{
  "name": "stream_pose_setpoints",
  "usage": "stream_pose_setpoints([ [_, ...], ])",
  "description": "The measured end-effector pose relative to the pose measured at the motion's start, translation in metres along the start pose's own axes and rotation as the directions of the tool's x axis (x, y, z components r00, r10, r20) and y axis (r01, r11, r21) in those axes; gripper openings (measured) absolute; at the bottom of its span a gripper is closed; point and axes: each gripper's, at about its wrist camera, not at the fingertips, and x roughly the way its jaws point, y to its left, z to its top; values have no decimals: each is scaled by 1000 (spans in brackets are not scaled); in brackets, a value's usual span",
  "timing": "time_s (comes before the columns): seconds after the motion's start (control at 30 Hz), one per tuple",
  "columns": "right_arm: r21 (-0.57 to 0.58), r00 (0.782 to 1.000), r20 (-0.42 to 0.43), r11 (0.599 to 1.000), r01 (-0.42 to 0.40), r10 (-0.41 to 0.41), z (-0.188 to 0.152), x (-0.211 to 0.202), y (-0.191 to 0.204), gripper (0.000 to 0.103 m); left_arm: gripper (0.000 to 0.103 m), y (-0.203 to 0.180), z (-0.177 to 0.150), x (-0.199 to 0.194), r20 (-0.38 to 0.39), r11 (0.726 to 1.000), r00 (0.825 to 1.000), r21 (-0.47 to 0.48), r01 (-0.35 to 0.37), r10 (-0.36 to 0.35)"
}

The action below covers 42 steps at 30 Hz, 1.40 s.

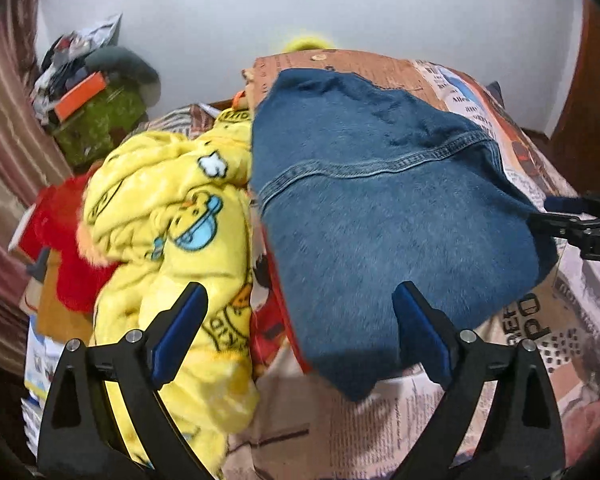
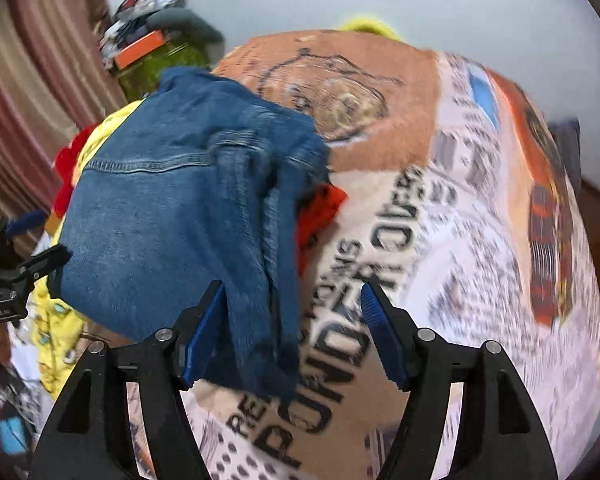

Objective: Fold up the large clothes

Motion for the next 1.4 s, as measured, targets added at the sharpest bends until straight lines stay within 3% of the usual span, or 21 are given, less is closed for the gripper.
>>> stream_pose_setpoints([
  [0.13,54,999,53,999,-4,1,-7,-36,0,65,95,-3,-2,-29,38,999,999,-22,-24,25],
  [0.23,69,991,112,995,-77,69,-7,-73,7,65,95,-10,0,-65,103,999,995,-31,-9,12],
  [0.37,21,963,247,993,-118,109,-8,-141,32,65,95,-23,4,-133,242,1000,970,-31,5,2],
  [0.5,-59,911,393,992,-110,124,-18,-210,67,65,95,-39,1,-206,395,999,918,-17,35,-26],
  [0.67,-130,808,569,987,-93,151,-51,-287,105,65,95,-57,-21,-290,571,998,820,-11,59,-42],
  [0.8,-170,715,686,985,-23,135,-86,-332,135,65,95,-69,-49,-337,674,997,738,-17,70,-40],
  [0.87,-176,674,728,984,6,126,-103,-345,147,65,95,-74,-62,-351,704,998,710,-19,67,-35],
  [0.97,-182,638,760,983,25,124,-124,-356,161,65,95,-80,-83,-368,740,998,672,-31,61,-18],
  [1.07,-175,633,768,983,54,102,-131,-355,169,65,98,-83,-98,-374,754,998,657,-57,37,18],
  [1.17,-155,626,776,985,72,76,-131,-350,170,81,103,-81,-108,-377,759,996,650,-80,37,37],
  [1.23,-142,622,780,987,79,63,-132,-349,172,89,103,-79,-111,-377,756,996,654,-80,49,28],
  [1.33,-119,637,770,989,90,35,-131,-345,168,101,103,-76,-112,-375,750,994,660,-92,51,36],
  [1.4,-97,634,773,990,101,11,-130,-345,168,103,103,-75,-112,-373,744,994,668,-97,52,38],
])
